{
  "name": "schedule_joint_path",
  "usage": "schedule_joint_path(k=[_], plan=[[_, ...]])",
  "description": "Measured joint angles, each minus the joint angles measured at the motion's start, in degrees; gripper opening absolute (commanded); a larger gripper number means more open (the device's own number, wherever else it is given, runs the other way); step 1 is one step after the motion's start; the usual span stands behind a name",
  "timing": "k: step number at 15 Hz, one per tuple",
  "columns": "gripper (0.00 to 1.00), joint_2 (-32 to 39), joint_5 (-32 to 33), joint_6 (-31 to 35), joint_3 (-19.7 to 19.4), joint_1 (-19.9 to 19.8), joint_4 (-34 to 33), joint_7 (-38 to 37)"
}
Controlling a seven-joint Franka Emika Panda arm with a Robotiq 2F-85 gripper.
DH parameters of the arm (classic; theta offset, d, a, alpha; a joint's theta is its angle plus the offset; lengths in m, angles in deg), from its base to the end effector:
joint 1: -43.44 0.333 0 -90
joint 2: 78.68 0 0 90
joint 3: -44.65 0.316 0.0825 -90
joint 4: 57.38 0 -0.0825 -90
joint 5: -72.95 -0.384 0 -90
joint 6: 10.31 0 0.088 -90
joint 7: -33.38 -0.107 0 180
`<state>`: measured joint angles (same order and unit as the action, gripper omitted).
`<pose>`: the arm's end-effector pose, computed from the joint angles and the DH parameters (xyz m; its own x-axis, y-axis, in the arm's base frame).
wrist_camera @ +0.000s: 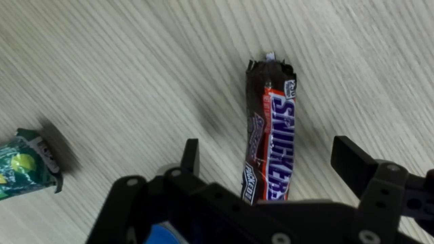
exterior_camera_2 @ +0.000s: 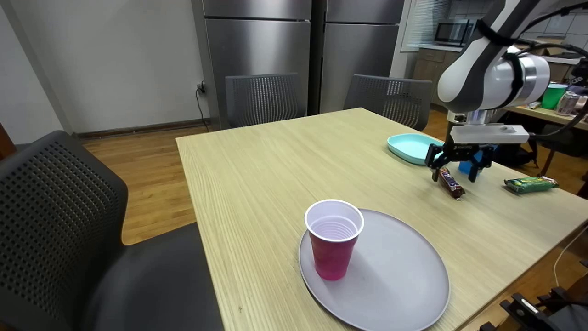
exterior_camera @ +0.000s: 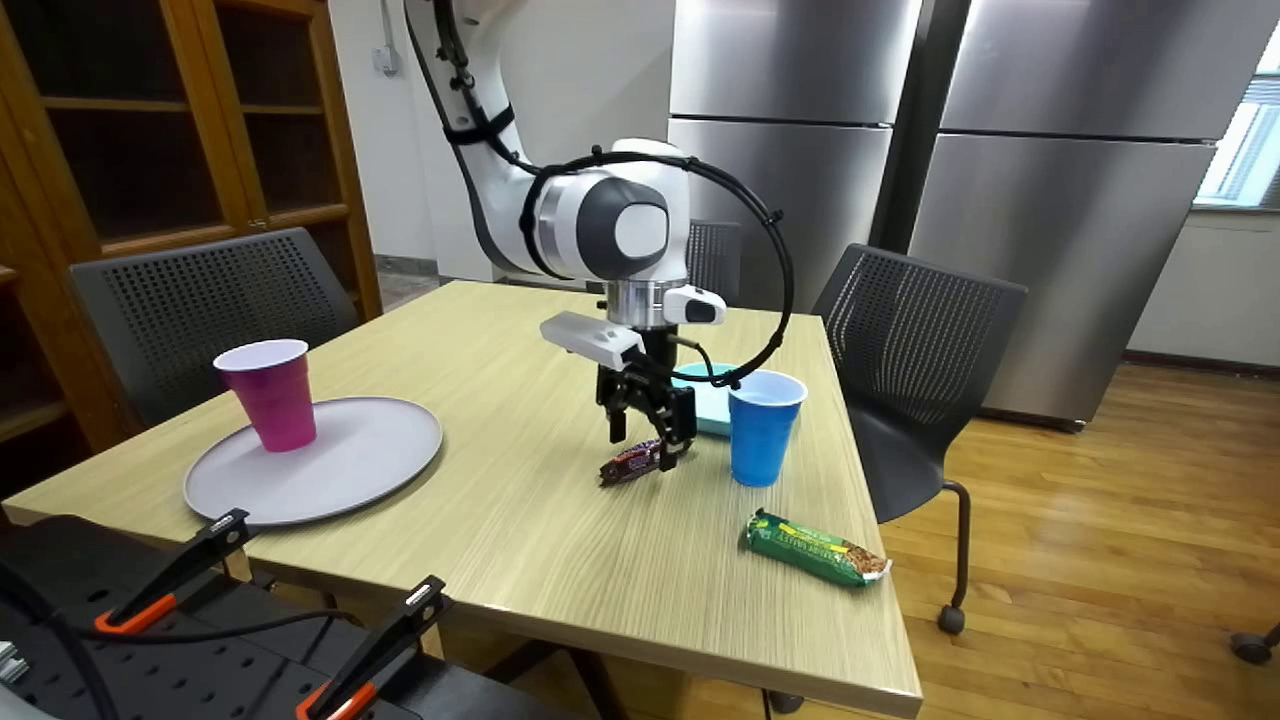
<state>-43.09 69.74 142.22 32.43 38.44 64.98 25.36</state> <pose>0.5252 -0.1709 0.1100 0.8939 -0.4440 -0.0625 -0.4358 -0.8931 0.1114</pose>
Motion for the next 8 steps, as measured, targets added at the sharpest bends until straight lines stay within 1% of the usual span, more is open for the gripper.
schedule_joint_path(k=[1, 2, 4, 5, 8], plan=[[0.86, 0.12, 0.00, 0.00, 0.00, 0.00, 0.00, -0.04], [0.74, 0.24, 0.00, 0.00, 0.00, 0.00, 0.00, -0.09], [0.58, 0.47, 0.00, 0.00, -0.01, 0.00, 0.00, -0.10], [0.49, 0.54, 0.00, 0.00, -0.02, 0.00, 0.00, -0.11], [0.27, 0.63, 0.01, 0.00, -0.06, 0.01, 0.00, -0.19]])
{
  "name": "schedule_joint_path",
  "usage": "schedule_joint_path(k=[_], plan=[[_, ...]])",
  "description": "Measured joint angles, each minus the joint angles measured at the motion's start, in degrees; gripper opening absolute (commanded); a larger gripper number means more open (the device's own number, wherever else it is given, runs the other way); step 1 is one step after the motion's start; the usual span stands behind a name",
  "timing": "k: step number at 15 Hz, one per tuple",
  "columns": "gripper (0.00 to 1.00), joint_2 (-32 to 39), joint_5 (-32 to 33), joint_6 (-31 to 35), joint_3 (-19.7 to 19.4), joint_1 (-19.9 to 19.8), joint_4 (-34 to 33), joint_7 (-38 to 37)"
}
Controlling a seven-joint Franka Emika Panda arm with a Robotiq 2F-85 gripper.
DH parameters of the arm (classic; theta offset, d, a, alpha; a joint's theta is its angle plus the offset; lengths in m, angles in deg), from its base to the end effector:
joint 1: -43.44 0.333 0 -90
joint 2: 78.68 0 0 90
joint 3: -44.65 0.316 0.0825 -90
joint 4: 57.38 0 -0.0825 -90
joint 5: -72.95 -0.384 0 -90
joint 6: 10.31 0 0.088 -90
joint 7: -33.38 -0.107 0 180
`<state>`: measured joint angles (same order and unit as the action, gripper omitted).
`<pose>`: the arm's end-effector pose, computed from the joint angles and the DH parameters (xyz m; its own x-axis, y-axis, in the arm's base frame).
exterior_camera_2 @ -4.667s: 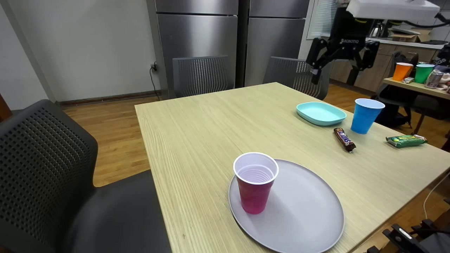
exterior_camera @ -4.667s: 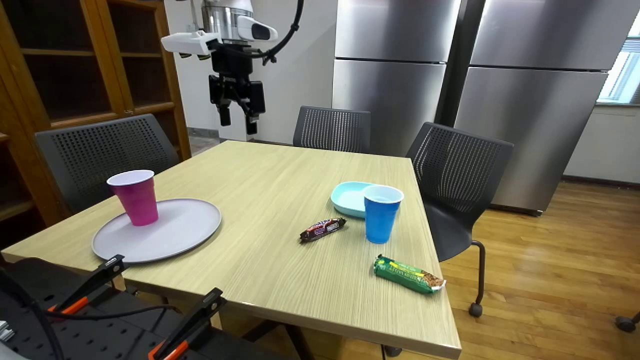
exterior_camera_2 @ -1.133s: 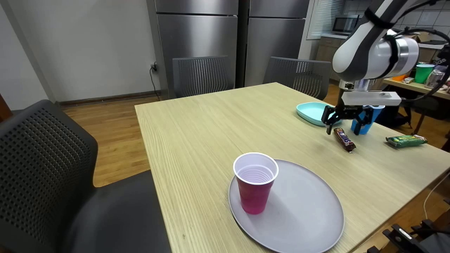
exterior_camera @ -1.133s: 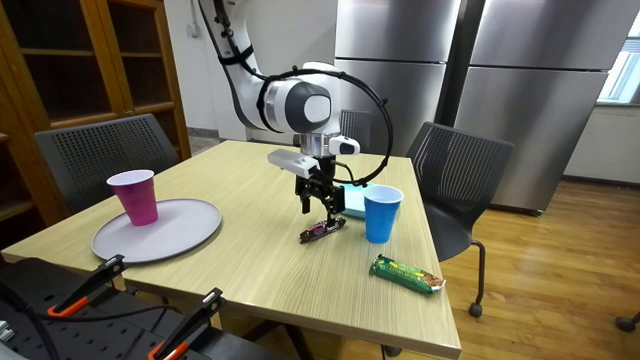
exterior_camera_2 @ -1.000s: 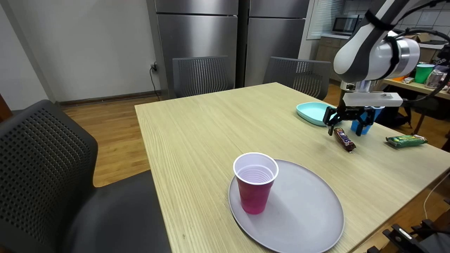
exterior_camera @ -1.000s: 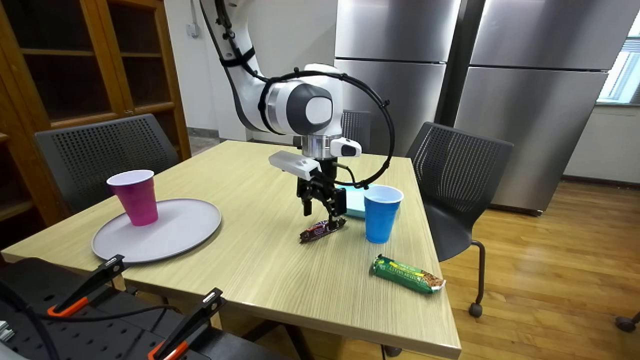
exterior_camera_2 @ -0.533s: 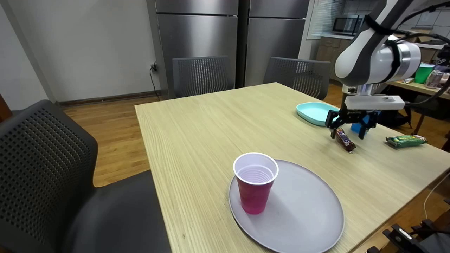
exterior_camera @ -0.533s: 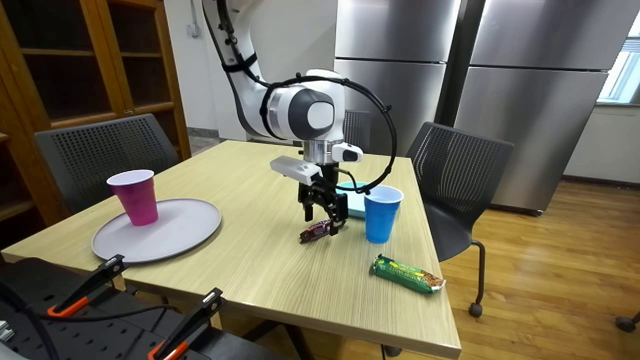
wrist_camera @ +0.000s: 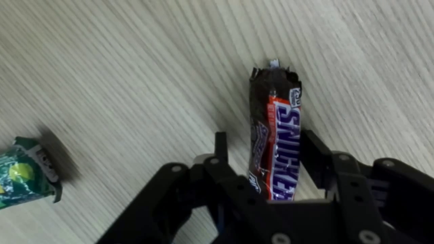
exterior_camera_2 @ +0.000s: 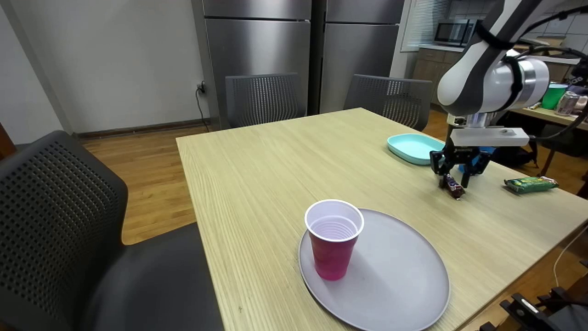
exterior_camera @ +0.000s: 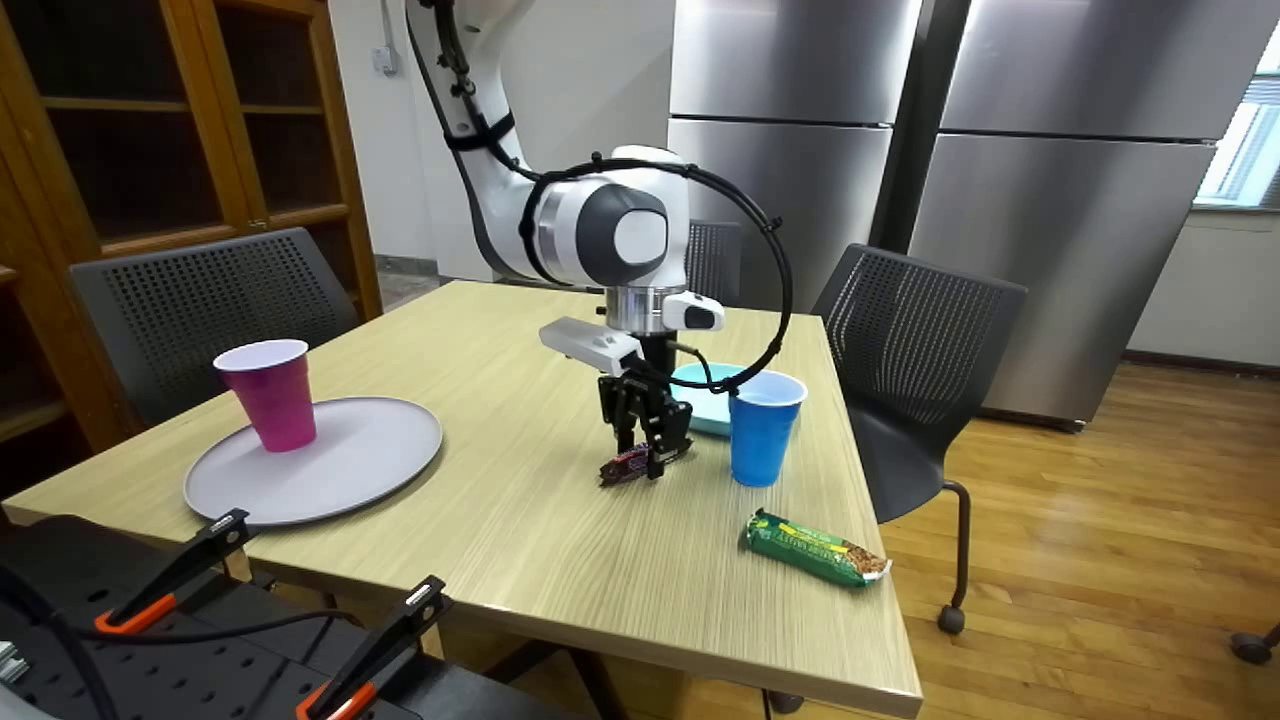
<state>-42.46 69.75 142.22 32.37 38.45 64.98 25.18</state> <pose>0.5226 -0.1712 0.1042 0.8915 -0.4472 -0.0722 -0.4378 -0.8915 0.1162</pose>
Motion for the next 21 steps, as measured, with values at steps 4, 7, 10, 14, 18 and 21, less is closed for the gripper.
schedule_joint_path(k=[4, 7, 10, 14, 18, 21], plan=[[0.00, 0.07, 0.61, 0.03, -0.39, 0.36, 0.00, -0.18], [0.04, 0.10, 2.15, -0.09, -0.95, 1.16, 0.00, -0.85], [0.04, 0.08, 5.60, -0.30, -3.15, 3.49, 0.00, -2.42], [0.04, -0.55, 9.37, -0.32, -5.46, 6.38, 0.00, -3.66], [0.04, -2.40, 9.57, -0.32, -5.39, 6.96, -0.20, -3.68], [0.04, -3.76, 9.48, -0.33, -5.11, 6.88, -1.14, -3.68]])
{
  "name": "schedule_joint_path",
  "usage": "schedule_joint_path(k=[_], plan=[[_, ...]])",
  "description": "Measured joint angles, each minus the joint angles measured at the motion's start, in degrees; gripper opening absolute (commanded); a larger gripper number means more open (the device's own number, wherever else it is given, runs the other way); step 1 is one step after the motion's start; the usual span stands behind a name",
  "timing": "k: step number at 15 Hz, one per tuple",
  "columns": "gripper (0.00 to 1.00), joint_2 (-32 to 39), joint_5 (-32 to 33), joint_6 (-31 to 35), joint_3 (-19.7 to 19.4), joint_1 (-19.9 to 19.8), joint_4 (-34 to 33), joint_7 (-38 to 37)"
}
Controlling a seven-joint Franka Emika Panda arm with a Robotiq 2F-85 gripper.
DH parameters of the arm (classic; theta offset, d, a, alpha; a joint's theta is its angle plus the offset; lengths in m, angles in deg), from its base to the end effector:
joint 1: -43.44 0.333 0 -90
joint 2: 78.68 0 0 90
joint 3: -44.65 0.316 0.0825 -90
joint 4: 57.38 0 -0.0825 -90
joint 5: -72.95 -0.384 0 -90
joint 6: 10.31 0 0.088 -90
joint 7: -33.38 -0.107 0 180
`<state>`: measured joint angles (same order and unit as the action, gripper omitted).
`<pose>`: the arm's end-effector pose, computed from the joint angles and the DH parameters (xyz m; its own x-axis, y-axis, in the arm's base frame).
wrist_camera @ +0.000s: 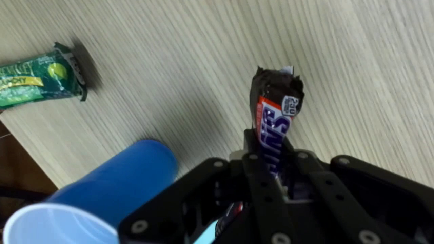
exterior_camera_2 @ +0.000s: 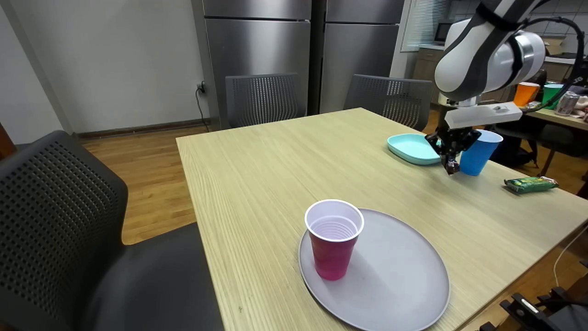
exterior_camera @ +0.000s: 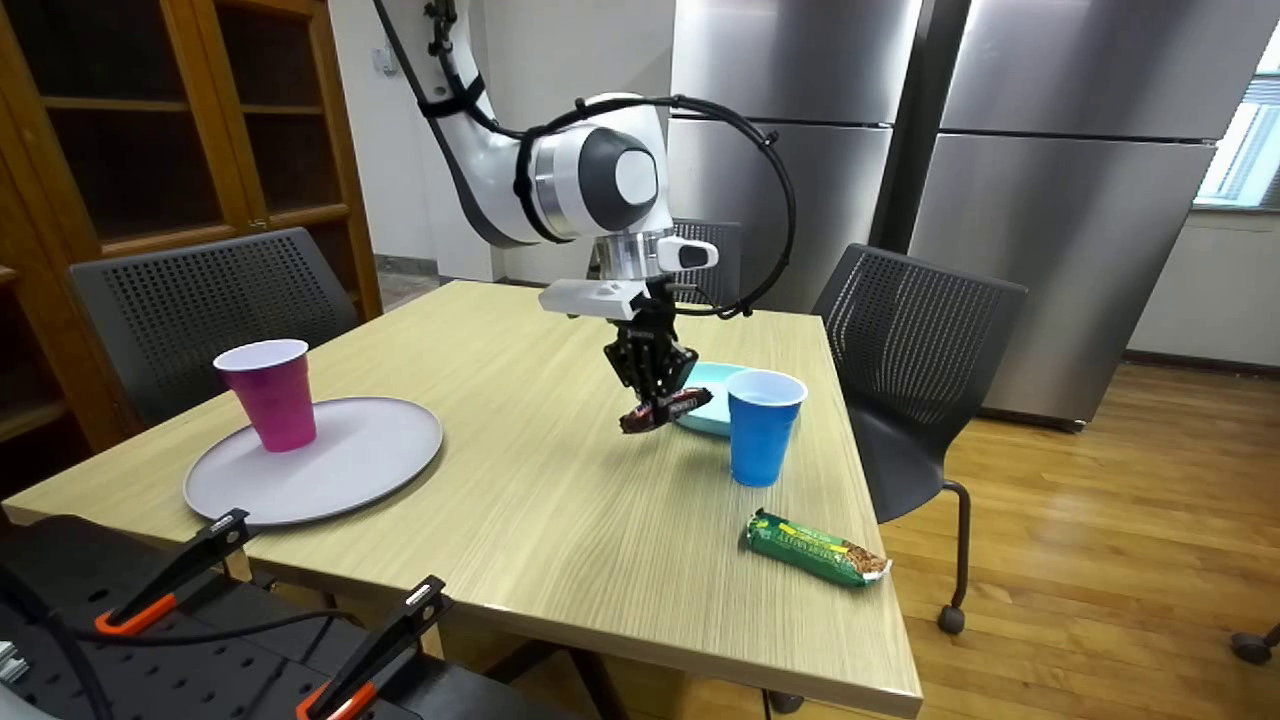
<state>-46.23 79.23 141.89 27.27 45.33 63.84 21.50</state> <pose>0.5521 -0.1534 0.1523 0.9447 -0.3272 0.0210 -0.3242 -0.9225 0.2094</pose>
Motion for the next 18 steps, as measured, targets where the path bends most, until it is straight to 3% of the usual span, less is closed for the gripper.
schedule_joint_path(k=[10, 18], plan=[[0.04, 0.80, -4.60, -2.38, 5.23, -3.46, -9.70, 0.02], [0.04, 6.30, -7.98, -7.71, 6.28, -6.21, -20.58, 0.01]])
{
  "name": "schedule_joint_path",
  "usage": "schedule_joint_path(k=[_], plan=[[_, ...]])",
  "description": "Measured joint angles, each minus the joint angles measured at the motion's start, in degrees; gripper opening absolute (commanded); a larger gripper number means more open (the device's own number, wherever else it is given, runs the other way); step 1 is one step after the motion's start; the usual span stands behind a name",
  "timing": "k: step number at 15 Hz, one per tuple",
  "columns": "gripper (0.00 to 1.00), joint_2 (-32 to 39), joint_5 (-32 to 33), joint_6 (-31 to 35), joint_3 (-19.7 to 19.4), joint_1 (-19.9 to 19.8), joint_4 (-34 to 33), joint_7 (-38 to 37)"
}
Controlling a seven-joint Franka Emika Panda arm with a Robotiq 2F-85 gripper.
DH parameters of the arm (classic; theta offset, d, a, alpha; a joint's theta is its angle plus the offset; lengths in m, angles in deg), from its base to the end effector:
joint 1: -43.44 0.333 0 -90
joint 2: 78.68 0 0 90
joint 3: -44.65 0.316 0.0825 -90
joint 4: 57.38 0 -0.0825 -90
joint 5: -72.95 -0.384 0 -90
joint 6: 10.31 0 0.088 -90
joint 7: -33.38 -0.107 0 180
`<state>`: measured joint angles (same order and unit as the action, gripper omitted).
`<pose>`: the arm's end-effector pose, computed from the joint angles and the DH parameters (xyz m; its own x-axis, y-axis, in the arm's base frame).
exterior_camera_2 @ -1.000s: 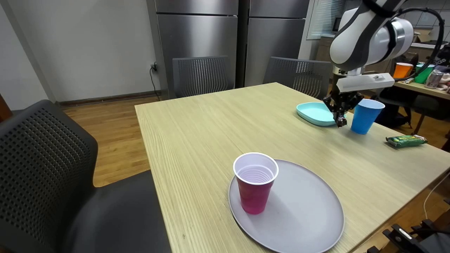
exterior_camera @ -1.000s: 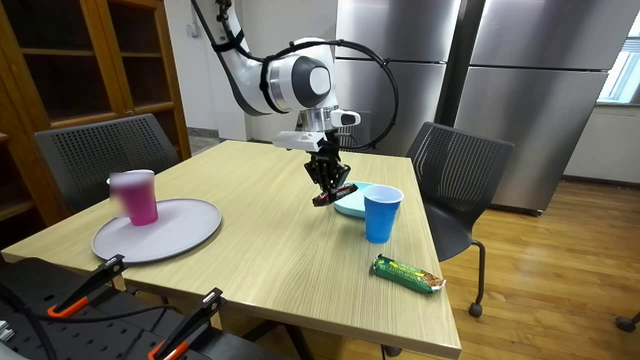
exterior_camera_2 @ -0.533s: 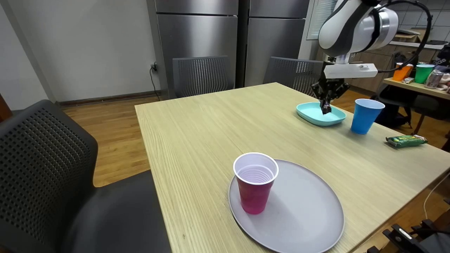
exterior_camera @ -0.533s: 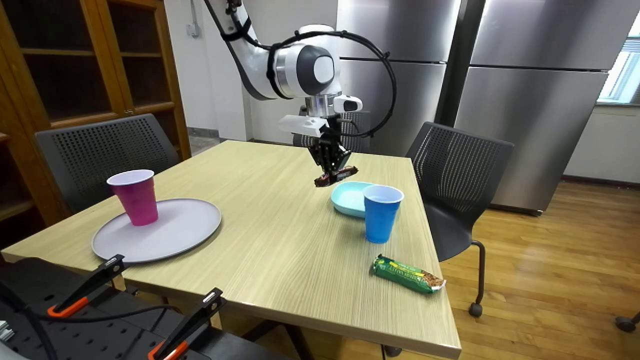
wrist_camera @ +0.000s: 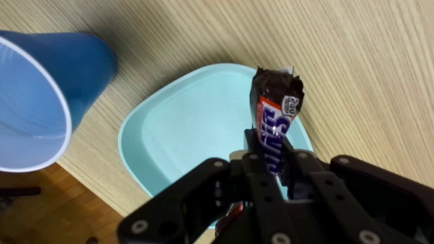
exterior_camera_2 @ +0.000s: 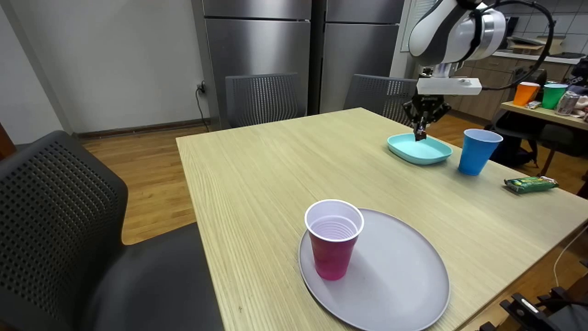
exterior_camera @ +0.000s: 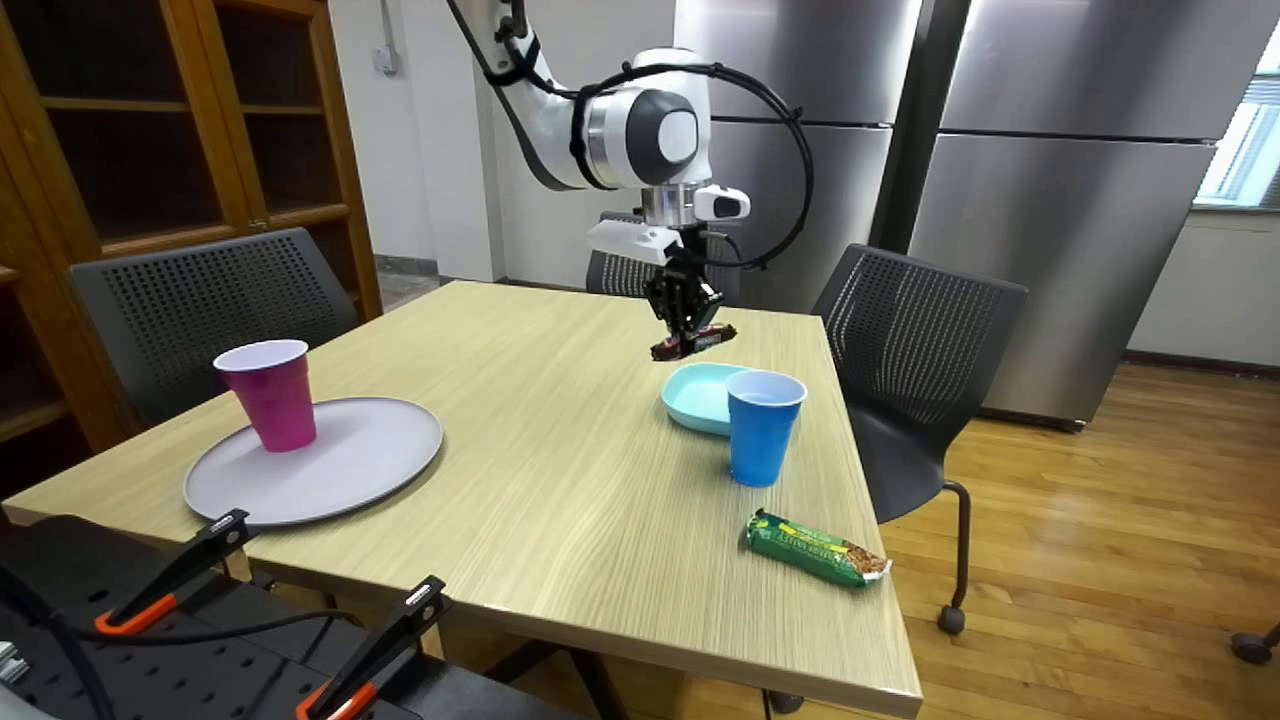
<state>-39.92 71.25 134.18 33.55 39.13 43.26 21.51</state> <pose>0.6521 -0.1677 0.1983 0.8955 -0.4291 0.1185 -0.4392 -0.8949 0.0784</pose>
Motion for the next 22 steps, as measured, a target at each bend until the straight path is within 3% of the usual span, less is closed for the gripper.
schedule_joint_path(k=[10, 11, 20, 22], plan=[[0.04, 12.11, -2.87, -6.88, 0.93, -2.12, -15.54, -0.35], [0.33, 12.99, -2.87, -7.59, 0.93, -2.24, -16.80, -0.51], [0.98, 15.33, -2.87, -12.28, 0.91, -2.83, -22.46, -1.39], [1.00, 14.63, -2.87, -13.25, 0.91, -2.91, -22.47, -1.38]])
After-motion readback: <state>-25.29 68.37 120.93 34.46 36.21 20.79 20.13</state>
